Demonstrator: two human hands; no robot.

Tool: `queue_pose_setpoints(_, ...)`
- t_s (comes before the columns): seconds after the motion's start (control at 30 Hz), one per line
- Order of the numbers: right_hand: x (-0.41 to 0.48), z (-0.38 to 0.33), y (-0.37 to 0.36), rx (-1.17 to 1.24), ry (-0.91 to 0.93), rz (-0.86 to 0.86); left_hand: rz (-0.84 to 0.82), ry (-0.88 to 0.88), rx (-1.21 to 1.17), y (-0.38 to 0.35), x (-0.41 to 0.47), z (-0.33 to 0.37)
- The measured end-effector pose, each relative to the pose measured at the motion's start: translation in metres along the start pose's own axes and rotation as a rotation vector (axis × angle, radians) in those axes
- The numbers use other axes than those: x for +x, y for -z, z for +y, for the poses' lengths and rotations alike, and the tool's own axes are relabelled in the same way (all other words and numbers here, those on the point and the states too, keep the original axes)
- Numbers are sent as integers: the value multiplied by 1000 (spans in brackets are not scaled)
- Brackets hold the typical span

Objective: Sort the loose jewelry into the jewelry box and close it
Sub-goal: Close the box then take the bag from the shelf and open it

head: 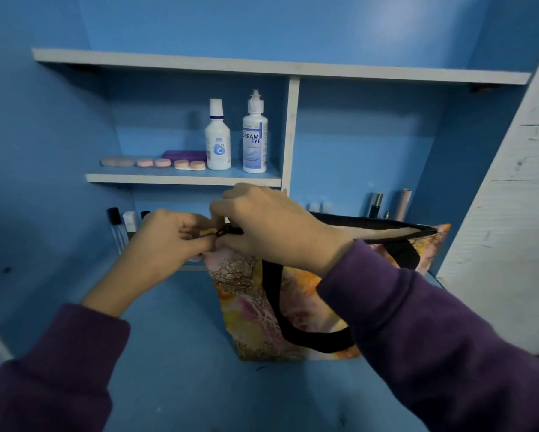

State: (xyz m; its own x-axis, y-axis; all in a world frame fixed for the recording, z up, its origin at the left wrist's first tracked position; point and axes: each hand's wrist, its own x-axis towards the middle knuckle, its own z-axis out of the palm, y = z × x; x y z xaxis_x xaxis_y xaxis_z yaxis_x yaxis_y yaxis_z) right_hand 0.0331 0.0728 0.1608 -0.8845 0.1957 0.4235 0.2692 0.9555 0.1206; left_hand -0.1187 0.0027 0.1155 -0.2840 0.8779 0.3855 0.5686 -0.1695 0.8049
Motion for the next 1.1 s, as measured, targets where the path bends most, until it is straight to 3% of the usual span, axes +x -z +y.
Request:
queue_pose_setpoints(0.13,0,8,-2,274,-184,94,-21,-8,-40,-1,-4,7)
queue_pose_setpoints(0.23,-7,16,-2,352,-349,90,13,-11,-29,-4,-2,5)
queue_pose_setpoints(0.53,-19,23,9,643,-518,100,2,-27,-33,-6,2,5)
queue_pose_setpoints(0.63,-26,33,14,702,-604,210,5,-27,-44,-4,2,1)
queue_pose_setpoints(0.77,-38,46,19,620,-633,113,22,-8,-88,-6,1,1)
queue_pose_setpoints(0.97,-22,28,-2,264,-416,-57,11,-34,-54,-8,4,10)
queue_pose_setpoints(1.1,-4,25,-1,215,-493,-147,13,-58,5,-7,4,10)
